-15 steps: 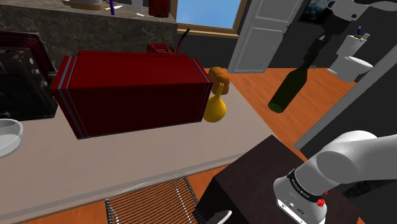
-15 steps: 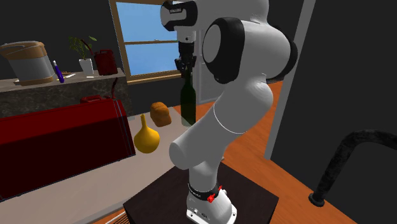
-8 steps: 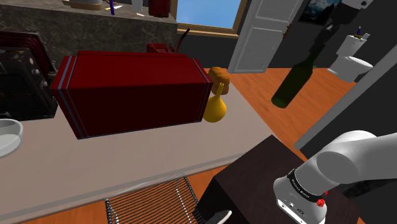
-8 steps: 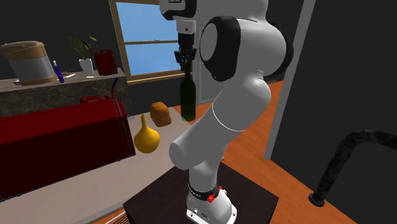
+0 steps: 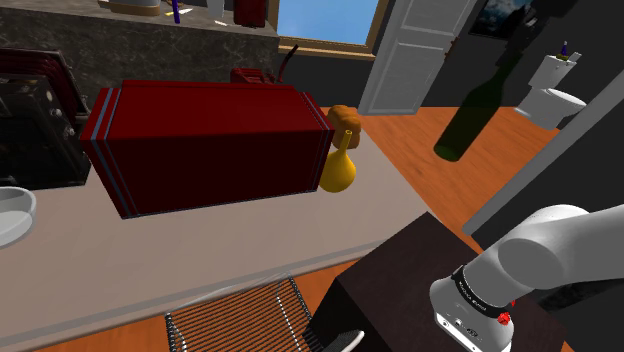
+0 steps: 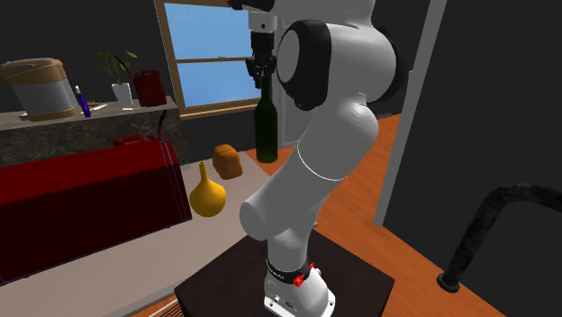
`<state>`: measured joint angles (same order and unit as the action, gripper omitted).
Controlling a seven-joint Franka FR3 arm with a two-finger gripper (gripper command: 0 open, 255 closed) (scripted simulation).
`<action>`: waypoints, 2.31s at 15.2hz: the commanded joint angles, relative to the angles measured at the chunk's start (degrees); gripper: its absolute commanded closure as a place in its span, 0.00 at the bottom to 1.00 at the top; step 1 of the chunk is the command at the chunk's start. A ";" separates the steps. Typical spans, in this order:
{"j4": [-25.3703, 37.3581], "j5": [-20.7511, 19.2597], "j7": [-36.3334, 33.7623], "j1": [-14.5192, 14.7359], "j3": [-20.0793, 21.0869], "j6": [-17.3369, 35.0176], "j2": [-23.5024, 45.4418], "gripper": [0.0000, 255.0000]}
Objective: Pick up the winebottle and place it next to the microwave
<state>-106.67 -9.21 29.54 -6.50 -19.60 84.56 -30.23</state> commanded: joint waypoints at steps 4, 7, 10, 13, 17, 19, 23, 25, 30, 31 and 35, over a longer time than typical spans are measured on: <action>6.13 0.53 0.66 0.34 -0.18 -3.92 2.23 1.00; 9.89 0.88 1.00 0.55 -0.30 -6.24 3.70 1.00; 9.14 1.43 -2.03 1.09 2.16 -6.45 3.05 1.00; 8.04 2.43 -6.52 1.91 5.75 -6.44 2.39 1.00; 7.49 3.94 -12.37 3.17 10.30 -6.36 2.40 1.00; 7.61 4.72 -15.25 3.83 12.51 -6.29 2.78 1.00; 8.62 6.23 -20.93 5.15 16.86 -6.13 4.28 1.00; 9.53 6.89 -23.76 5.87 18.97 -6.05 5.39 1.00; 13.04 8.12 -30.78 7.59 24.22 -5.95 9.22 1.00; 13.96 8.27 -32.19 7.94 25.27 -5.96 10.17 1.00; 18.48 8.39 -37.87 9.44 29.41 -6.18 14.64 1.00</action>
<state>-89.62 -0.83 -6.36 2.44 8.44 78.27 -17.13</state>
